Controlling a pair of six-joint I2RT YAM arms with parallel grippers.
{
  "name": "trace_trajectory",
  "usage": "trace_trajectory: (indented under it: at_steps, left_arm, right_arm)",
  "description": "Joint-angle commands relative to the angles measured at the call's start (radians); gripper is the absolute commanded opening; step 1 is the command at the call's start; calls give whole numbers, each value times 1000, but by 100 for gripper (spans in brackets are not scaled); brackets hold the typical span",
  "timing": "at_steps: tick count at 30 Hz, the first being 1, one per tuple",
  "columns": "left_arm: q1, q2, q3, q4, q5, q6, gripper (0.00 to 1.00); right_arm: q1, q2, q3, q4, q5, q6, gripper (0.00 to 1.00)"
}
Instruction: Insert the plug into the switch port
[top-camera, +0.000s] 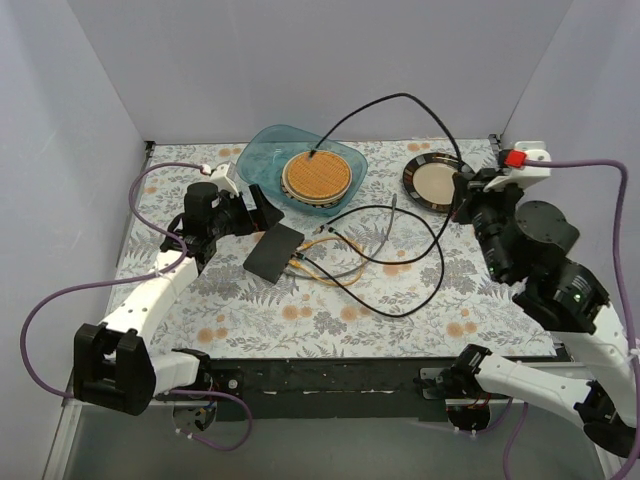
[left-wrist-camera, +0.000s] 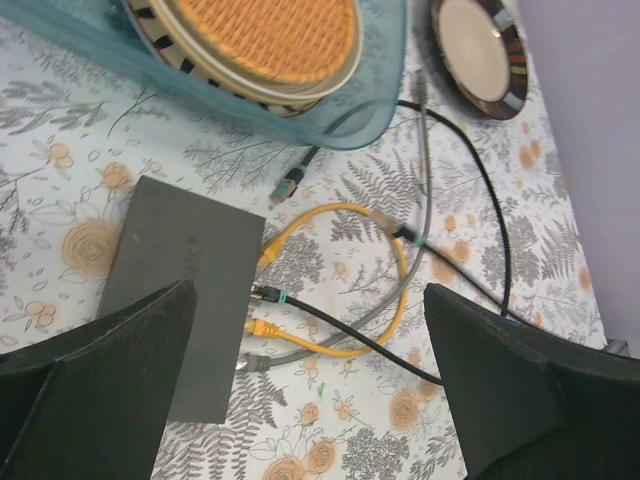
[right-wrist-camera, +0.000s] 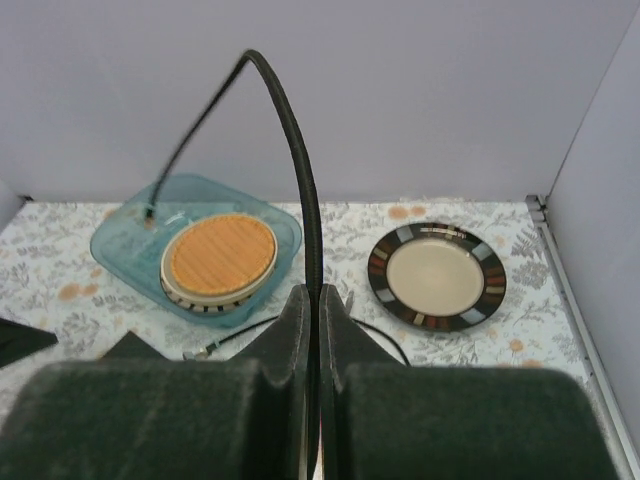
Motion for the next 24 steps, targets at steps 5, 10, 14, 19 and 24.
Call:
trace_trajectory:
  at_steps: [5, 10, 14, 19, 24]
  left_arm:
    - [5, -53, -16, 61, 84, 22, 98]
    - [4, -41, -16, 60, 87, 19, 98]
    - [5, -42, -21, 58, 80, 18, 98]
    - [5, -39, -18, 53, 78, 18, 98]
    - [5, -34, -18, 44, 75, 19, 98]
  right_arm:
    - [4, -41, -314, -21, 4, 191, 1]
    - [4, -124, -441, -137, 5, 358, 2]
    - [4, -144, -460, -248, 1, 420, 28]
    - [4, -167, -477, -257, -1, 423, 75]
    - [2, -89, -503, -124, -125, 328, 78]
